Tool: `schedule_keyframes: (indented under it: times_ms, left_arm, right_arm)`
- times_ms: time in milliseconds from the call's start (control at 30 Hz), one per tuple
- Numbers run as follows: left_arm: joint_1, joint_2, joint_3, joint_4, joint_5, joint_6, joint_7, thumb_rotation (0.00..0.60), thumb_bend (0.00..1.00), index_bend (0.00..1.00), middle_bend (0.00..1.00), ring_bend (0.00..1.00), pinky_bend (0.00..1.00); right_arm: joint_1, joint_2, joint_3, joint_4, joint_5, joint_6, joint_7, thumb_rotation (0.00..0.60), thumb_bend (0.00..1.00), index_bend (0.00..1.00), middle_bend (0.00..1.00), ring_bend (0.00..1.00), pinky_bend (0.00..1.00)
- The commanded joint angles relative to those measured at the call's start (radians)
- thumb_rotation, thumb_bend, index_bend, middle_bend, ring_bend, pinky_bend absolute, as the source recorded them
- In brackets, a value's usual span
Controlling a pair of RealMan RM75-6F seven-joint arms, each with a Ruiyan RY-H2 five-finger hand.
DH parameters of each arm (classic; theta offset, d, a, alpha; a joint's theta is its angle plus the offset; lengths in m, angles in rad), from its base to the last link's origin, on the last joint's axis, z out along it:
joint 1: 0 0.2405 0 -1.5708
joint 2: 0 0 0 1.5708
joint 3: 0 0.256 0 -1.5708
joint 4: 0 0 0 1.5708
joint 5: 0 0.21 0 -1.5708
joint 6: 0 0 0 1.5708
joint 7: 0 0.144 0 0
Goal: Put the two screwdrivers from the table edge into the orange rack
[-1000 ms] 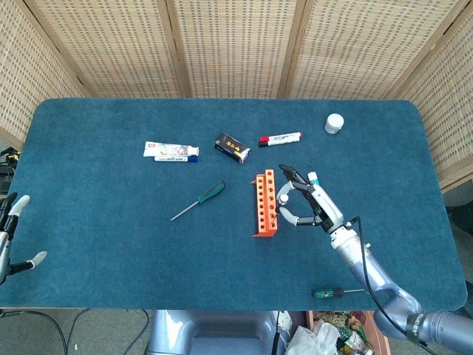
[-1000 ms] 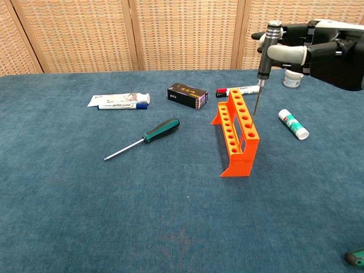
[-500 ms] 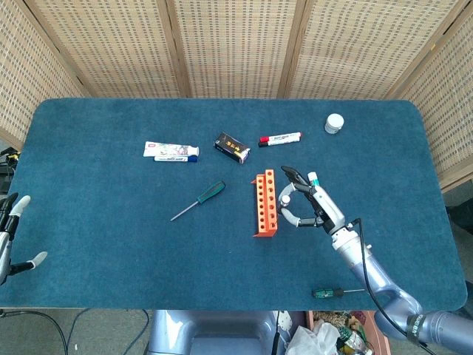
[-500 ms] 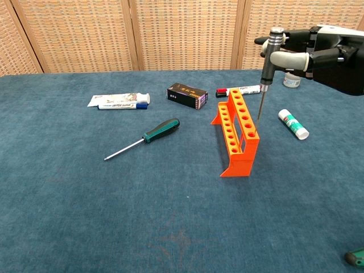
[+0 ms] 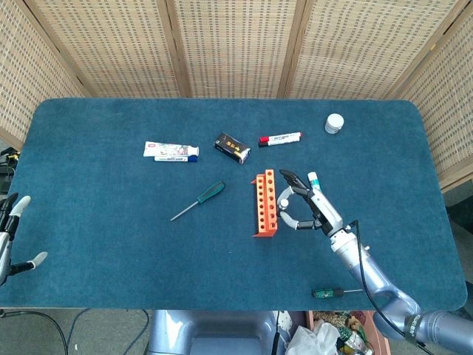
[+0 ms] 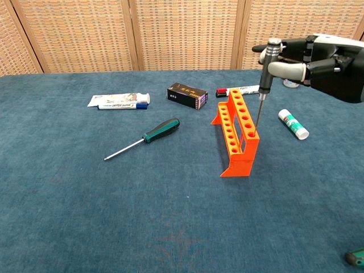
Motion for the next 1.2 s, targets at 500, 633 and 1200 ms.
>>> schedule_keyframes:
  times_ms: [500,633,1200]
  left_arm:
    - [-0.003,-0.003,0.003,0.001,-0.004,-0.007,0.003,0.600,0.00,0.00,0.00,0.00,0.00]
    - [-0.005,-0.004,0.003,0.001,-0.005,-0.009,0.004,0.600,0.00,0.00,0.00,0.00,0.00]
    - [-0.005,-0.002,0.005,0.000,-0.004,-0.009,0.001,0.600,0.00,0.00,0.00,0.00,0.00]
  right_arm:
    - [-0.003,-0.098,-0.065,0.147,-0.085,0.059,-0.009,0.600,0.44,0.61,0.04,0.00,0.00]
    - [-0.001,-0.126,-0.077,0.181,-0.086,0.059,-0.026,0.600,0.44,0.61,0.04,0.00,0.00]
    - [0.009,-0.144,-0.084,0.212,-0.058,0.036,-0.021,0.600,0.44,0.61,0.04,0.00,0.00]
